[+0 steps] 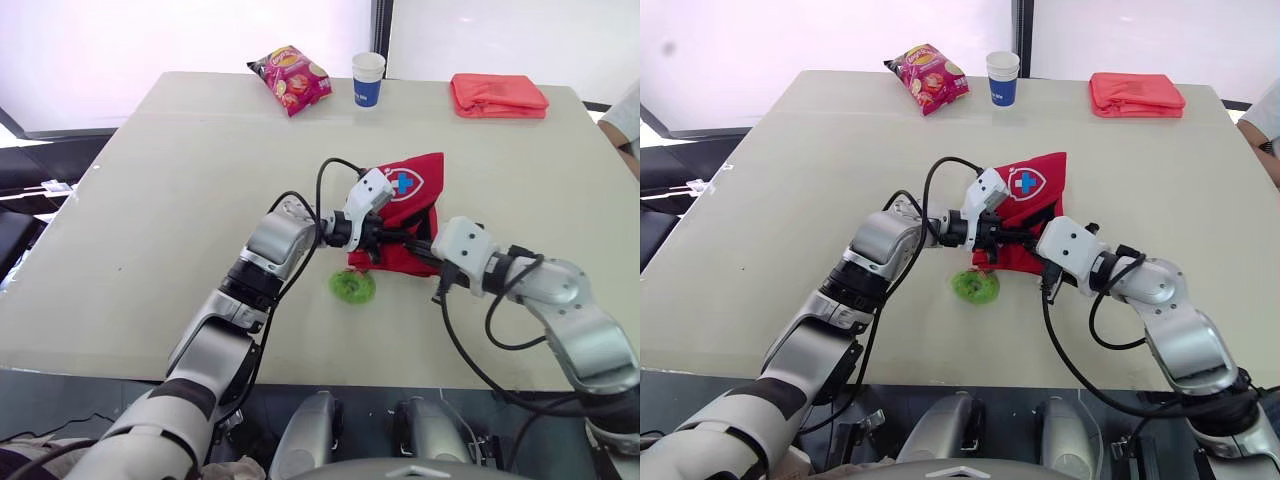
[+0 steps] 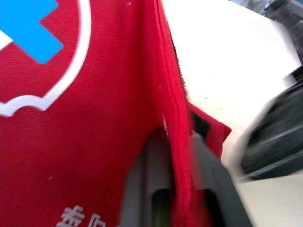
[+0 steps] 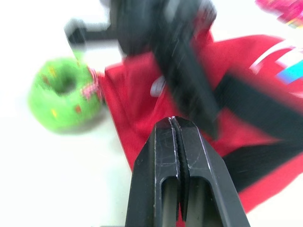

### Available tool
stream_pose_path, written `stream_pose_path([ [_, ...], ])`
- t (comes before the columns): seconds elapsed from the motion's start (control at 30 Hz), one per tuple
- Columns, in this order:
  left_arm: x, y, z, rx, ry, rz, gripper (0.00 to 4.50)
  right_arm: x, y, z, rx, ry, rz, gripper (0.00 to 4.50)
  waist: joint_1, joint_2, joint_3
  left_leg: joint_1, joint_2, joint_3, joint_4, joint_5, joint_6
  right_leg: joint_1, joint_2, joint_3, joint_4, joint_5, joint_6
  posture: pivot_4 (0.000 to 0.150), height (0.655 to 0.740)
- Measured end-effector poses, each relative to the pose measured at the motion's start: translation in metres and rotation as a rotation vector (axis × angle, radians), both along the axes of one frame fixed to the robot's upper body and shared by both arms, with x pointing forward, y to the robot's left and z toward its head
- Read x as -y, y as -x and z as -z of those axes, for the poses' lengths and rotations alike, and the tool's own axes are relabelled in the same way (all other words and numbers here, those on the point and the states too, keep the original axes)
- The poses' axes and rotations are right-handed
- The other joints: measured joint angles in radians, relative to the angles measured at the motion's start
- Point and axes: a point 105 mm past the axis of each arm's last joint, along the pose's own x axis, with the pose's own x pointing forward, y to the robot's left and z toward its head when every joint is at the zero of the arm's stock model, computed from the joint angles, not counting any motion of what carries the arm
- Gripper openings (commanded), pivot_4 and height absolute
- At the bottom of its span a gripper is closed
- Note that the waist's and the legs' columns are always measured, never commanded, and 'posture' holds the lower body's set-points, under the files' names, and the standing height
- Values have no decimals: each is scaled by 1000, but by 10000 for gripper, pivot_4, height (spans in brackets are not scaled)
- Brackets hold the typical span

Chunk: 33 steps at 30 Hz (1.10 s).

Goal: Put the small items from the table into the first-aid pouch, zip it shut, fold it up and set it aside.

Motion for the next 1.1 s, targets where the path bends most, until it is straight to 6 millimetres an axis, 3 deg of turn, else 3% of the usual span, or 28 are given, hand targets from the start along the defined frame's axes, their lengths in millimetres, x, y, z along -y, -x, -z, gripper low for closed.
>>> stream_pose_path([
  [0.03, 3, 4, -5, -29, 48, 25, 21339, 11, 10, -5, -4, -23, 45, 0, 0, 0, 0, -1, 0, 0, 0, 0, 0, 0, 0, 0, 0, 0, 0, 1500, 7395],
  [0.07, 2, 4, -6, -31, 53, 27, 22848, 11, 11, -6, -4, -24, 47, 0, 0, 0, 0, -1, 0, 0, 0, 0, 1, 0, 0, 0, 0, 0, 0, 1500, 7395],
  [0.1, -3, 9, -23, -86, 174, 82, 22848, 24, 23, -16, -1, -69, 101, 0, -6, 0, 1, 0, 1, 0, 0, 0, 1, 0, 0, 0, 0, 0, 0, 1500, 7395],
  [0.2, -3, 10, -42, -121, 293, 131, 22848, 33, 31, -28, 19, -135, 143, 0, -7, 1, 0, 1, 2, 1, 0, 0, 1, 0, 1, 1, 1, 0, 0, 1500, 7395],
  [0.27, -2, 1, -55, -146, 385, 118, 22848, 40, 36, -37, 39, -197, 177, 0, -1, 0, 1, 0, 1, -1, 1, 0, 1, 0, 1, -1, 1, 0, 0, 1500, 7395],
  [0.3, 1, -6, -61, -145, 419, 107, 17334, 44, 38, -39, 44, -208, 195, 0, -1, 0, 1, 0, 0, 0, 1, -1, 2, 0, 1, 0, 1, 0, 0, 1500, 7395],
  [0.37, 4, -24, -71, -102, 474, 32, 10853, 51, 41, -41, 41, -227, 225, 0, 0, 0, 1, 0, -1, 0, 1, -2, 3, 1, 0, 0, 0, 0, 0, 1500, 7395],
  [0.43, 10, -33, -71, -82, 492, -8, 521, 57, 42, -43, 43, -247, 243, 0, -2, 0, 1, 0, -1, 1, 1, -2, 4, 1, 0, 0, 0, 0, 0, 1500, 7395],
  [0.6, 36, -23, -50, -93, 432, 62, 154, 67, 46, -43, 41, -245, 281, 0, -3, 0, 1, 0, -1, 1, 1, -2, 3, 1, 0, 0, 0, 0, 0, 1500, 7395],
  [0.7, 42, -20, -41, -86, 391, 78, 7611, 67, 46, -43, 35, -246, 284, 0, -8, 0, 1, 1, 0, 3, 1, -2, 3, 1, 1, 2, 1, 0, 0, 1500, 7395],
  [0.83, 41, -17, -33, -92, 368, 103, 21965, 66, 47, -43, 37, -250, 283, 0, -9, 0, 1, 1, 1, 3, 1, -2, 3, 0, 2, 2, 1, 0, 0, 1500, 7395],
  [0.9, 34, -13, -33, -135, 366, 134, 25803, 65, 48, -43, 40, -254, 279, 0, -6, 0, 1, 1, 1, 3, 1, -2, 3, 0, 1, 2, 1, 0, 0, 1500, 7395],
  [1.03, 22, -14, -46, -203, 495, 134, 25803, 65, 49, -42, 34, -255, 275, 0, -6, 0, 1, 1, 1, 3, 1, -2, 3, 0, 1, 2, 1, 0, 0, 1500, 7395],
  [1.1, 19, -23, -64, -221, 608, 80, 25803, 64, 49, -44, 43, -256, 275, 0, -3, 0, 1, 0, 1, 2, 2, -2, 3, 0, 1, 2, 1, 0, 0, 1500, 7395],
])
